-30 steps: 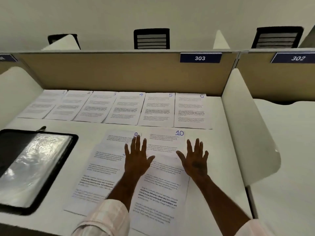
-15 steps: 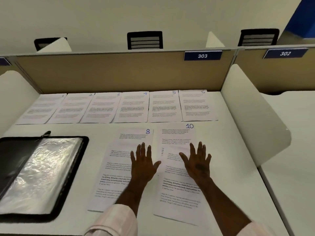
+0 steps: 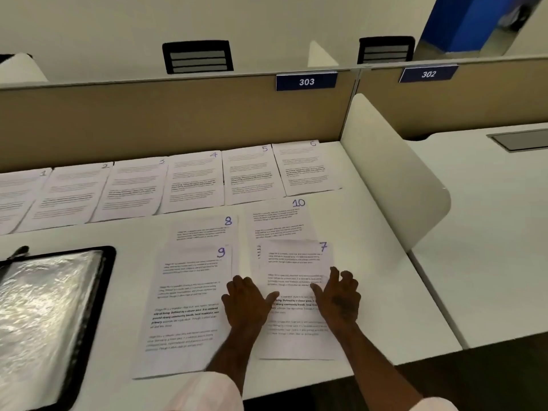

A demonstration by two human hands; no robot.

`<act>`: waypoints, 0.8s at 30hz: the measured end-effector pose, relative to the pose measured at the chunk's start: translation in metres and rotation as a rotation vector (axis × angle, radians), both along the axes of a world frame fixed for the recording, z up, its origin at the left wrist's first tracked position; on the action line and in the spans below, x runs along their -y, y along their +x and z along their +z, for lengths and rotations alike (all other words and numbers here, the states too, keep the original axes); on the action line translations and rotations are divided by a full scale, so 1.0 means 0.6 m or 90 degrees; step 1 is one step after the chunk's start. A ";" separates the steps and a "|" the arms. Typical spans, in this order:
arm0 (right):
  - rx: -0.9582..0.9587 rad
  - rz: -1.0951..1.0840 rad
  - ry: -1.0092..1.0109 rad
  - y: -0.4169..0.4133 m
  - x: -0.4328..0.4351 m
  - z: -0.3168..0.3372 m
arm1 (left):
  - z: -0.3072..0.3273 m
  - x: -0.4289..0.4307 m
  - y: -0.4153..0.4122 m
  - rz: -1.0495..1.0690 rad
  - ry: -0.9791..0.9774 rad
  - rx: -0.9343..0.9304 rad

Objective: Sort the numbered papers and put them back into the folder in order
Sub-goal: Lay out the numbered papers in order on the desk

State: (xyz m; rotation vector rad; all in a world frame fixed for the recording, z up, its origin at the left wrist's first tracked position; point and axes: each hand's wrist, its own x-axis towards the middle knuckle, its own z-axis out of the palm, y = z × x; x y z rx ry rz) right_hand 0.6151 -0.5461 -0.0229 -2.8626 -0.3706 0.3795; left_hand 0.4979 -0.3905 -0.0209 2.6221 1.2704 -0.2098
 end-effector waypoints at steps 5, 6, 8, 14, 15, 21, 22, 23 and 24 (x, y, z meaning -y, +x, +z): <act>-0.070 -0.083 0.068 -0.004 0.014 -0.022 | -0.017 0.030 0.002 0.088 -0.073 -0.008; -0.080 -0.096 0.086 -0.004 0.014 -0.026 | -0.017 0.034 0.003 0.097 -0.076 -0.008; -0.109 -0.118 0.125 0.000 0.015 -0.030 | -0.018 0.041 0.007 0.103 -0.084 -0.007; -0.212 -0.209 0.181 0.024 0.014 -0.028 | -0.017 0.057 0.020 0.092 -0.128 0.004; -0.224 -0.221 0.190 0.027 0.014 -0.029 | -0.016 0.059 0.023 0.102 -0.144 0.012; -0.245 -0.273 0.355 0.040 0.023 -0.023 | -0.006 0.070 0.030 0.191 -0.279 0.099; -0.237 -0.270 0.374 0.041 0.023 -0.019 | -0.004 0.070 0.031 0.206 -0.297 0.114; -0.231 -0.262 0.388 0.043 0.023 -0.014 | -0.001 0.068 0.031 0.220 -0.310 0.131; -0.226 -0.251 0.397 0.045 0.023 -0.011 | 0.003 0.067 0.031 0.233 -0.317 0.154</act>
